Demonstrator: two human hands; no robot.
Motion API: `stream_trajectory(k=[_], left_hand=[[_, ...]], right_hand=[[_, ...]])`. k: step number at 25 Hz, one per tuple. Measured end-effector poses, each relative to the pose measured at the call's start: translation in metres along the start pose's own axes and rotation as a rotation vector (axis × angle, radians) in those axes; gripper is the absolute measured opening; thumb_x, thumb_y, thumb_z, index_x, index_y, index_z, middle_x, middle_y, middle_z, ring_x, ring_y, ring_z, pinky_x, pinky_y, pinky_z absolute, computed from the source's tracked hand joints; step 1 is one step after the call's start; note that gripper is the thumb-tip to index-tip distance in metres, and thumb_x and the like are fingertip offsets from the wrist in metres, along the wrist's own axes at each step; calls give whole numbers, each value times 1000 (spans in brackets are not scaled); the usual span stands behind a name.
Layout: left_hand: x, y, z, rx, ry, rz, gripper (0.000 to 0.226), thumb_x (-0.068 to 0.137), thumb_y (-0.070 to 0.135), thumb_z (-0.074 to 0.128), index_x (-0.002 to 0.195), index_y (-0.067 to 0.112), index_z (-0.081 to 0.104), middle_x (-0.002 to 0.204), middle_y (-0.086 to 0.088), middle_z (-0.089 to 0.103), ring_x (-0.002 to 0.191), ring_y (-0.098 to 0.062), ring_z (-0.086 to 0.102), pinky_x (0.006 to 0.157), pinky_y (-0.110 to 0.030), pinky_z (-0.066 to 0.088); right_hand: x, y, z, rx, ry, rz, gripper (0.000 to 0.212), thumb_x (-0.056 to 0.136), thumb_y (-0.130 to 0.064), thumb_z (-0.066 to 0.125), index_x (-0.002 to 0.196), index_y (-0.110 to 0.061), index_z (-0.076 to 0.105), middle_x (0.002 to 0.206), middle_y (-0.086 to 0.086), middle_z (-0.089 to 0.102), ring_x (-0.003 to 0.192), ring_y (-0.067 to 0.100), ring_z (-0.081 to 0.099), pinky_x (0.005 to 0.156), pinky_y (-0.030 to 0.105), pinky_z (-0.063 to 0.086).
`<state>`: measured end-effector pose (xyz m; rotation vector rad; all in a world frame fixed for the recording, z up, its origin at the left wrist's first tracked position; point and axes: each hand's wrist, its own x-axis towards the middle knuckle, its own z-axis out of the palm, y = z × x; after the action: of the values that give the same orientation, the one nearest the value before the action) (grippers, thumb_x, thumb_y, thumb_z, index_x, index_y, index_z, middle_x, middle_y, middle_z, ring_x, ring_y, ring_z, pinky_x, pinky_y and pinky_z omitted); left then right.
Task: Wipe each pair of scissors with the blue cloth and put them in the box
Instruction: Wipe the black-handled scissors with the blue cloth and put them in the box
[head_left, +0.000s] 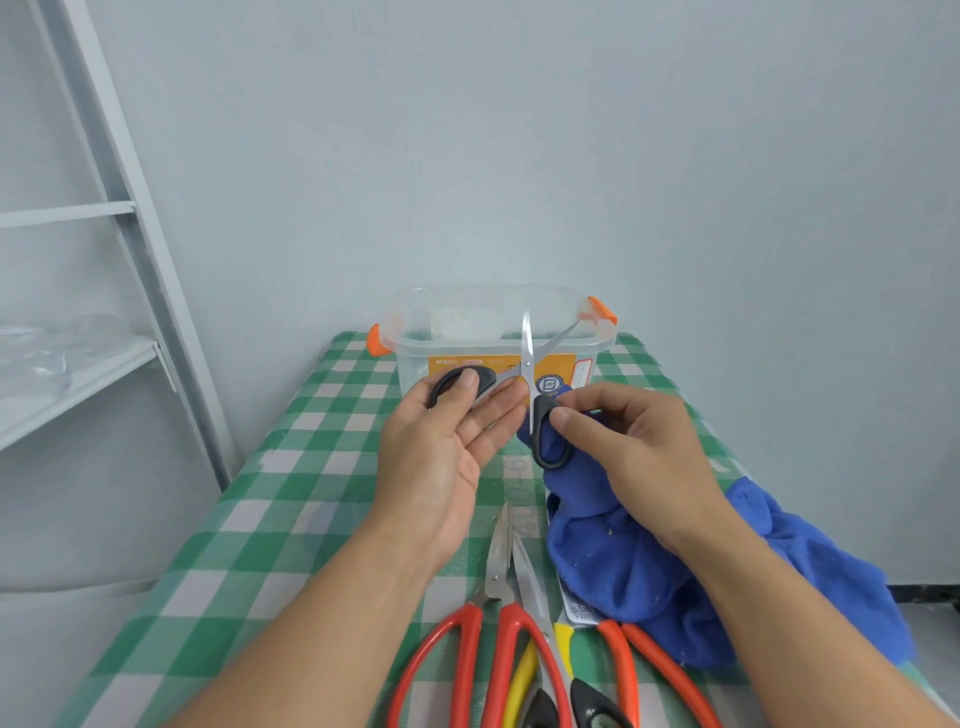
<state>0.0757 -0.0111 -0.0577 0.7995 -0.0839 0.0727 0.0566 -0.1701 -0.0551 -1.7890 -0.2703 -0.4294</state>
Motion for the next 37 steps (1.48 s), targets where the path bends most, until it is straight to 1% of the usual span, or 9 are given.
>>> stream_trajectory(k=[5,8,10,16,19,24,28,31,37], left_hand=[[5,-8,-7,528,176,257,25,92,20,71,113,19,58,116,-3,65,108,-15,66,93,-31,54],[-2,-6,-5,744,146,445,10,89,25,74,92,25,64,97,0,68,86,-8,62,76,-22,49],[-9,-8,-1,777,0,388,7,92,22,71,86,20,69,82,1,72,72,-8,64,67,-23,53],[-9,-12,3,556,-95,84,26,95,23,66,106,0,63,87,-7,74,83,-17,71,82,-38,59],[-8,-9,3,435,-91,4,23,95,17,65,108,-2,61,87,-11,69,74,-16,67,69,-30,56],[-3,-3,1,357,-48,-49,9,99,3,51,98,3,60,84,-11,65,69,-17,59,56,-31,50],[-3,2,1,373,-3,-30,15,96,2,42,96,2,58,90,-15,72,54,-14,47,43,-25,31],[-4,4,1,405,22,-42,17,94,4,40,93,2,57,94,-15,72,51,-13,41,40,-24,23],[-3,3,0,470,20,-90,16,93,4,43,99,-2,57,87,-11,73,45,-12,40,34,-20,20]], right_hand=[[-3,-6,0,44,69,-40,13,92,2,64,81,0,70,67,-14,73,65,-5,67,62,7,46],[-3,-5,3,41,131,-66,11,91,0,67,82,-6,70,68,-18,73,69,-6,68,64,7,47],[-3,-1,5,-17,172,-87,9,88,-6,72,83,-13,72,74,-16,74,75,-1,70,70,14,52],[-5,10,10,-217,72,-330,11,82,-15,81,89,-18,73,89,-11,69,90,13,67,79,21,50],[-6,9,10,-169,-8,-378,12,81,-22,80,90,-14,75,89,-9,69,88,14,67,79,20,50],[-5,3,5,-79,95,-229,17,80,-11,83,76,-17,68,78,-7,72,83,10,69,76,20,51],[-2,1,-4,63,120,-131,25,85,1,71,95,-20,64,82,-10,69,92,13,72,81,24,53],[-3,-3,-6,109,98,-67,28,82,12,61,94,-12,69,74,-12,70,74,3,69,67,15,52],[-1,-1,-5,242,102,-38,22,71,10,57,75,-8,70,75,-1,72,76,25,74,66,31,60]])
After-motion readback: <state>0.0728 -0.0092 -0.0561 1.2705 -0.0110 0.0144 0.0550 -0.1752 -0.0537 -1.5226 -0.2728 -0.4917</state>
